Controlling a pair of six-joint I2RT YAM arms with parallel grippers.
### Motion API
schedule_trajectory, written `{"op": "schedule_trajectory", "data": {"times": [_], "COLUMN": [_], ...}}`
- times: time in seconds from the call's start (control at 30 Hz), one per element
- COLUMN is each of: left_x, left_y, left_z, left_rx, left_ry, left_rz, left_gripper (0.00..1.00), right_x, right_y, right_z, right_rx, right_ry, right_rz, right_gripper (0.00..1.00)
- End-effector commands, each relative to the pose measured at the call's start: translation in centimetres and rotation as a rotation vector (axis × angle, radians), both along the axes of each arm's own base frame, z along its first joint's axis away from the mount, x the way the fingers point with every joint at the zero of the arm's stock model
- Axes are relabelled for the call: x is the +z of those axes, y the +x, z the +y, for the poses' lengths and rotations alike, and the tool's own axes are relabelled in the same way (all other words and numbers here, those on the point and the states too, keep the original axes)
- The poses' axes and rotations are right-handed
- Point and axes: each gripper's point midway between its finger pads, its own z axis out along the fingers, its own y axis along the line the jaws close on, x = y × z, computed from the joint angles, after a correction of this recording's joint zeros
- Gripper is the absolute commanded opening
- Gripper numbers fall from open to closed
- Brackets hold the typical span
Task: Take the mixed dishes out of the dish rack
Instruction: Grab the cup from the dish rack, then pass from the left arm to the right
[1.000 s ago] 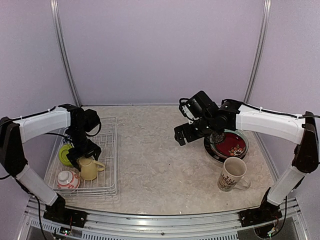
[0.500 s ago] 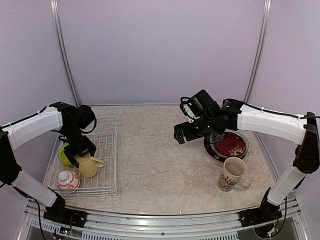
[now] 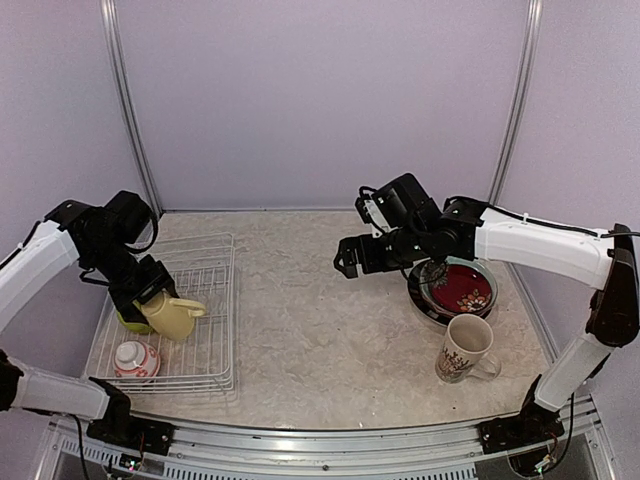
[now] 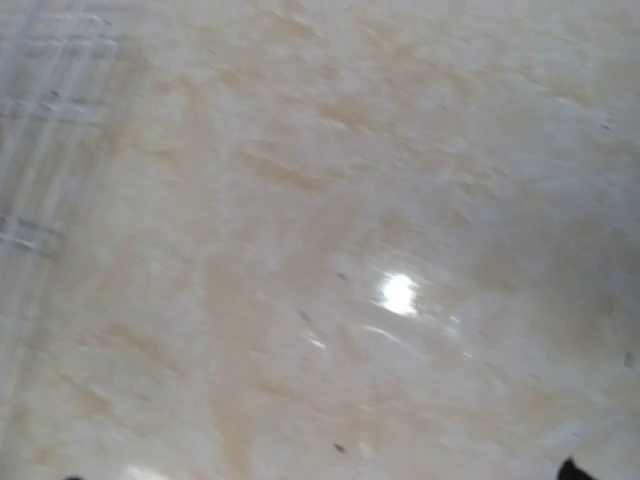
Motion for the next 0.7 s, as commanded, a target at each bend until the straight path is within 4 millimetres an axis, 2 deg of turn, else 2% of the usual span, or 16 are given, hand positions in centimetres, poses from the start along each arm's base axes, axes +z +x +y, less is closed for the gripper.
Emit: {"op": "schedule_trajectory", "data": {"times": [0.0,0.17,0.4,0.53,0.67], "left_x": [6.4,12.0,17.8,20.6,21.7], "left_y": [2.2,2.8,5.3,6.0,5.9], "left_z": [-3.3,-6.3,-11.6,-14.4,-16.1], "left_rx": [-0.199,-0.385,-0.567,-0.708,-0.822], "left_ry": [-0.183,-0.343,-0.619,-0.737,-0.747], "left_rz": [-0.284,-0.536,-0.821,-0.931,-0.979], "left_gripper": [0.19,0.23,0.21,0.19,0.21], "right_x": [0.9,2.4,7.1,10.1,12.0], "right_y": [0.4,0.1,-1.4,-1.5,-1.6], "right_z": [2.4,4.9,9.0,9.2,8.8], "right_rx": [0.024,0.081,0.226,0.273,0.297], "right_ry": [0.129,0.258,0.612,0.836,0.945], "right_rz": [0.025,0.045,0.077,0.077,0.089], "right_gripper": [1.0,1.0,1.0,1.0,1.0]}}
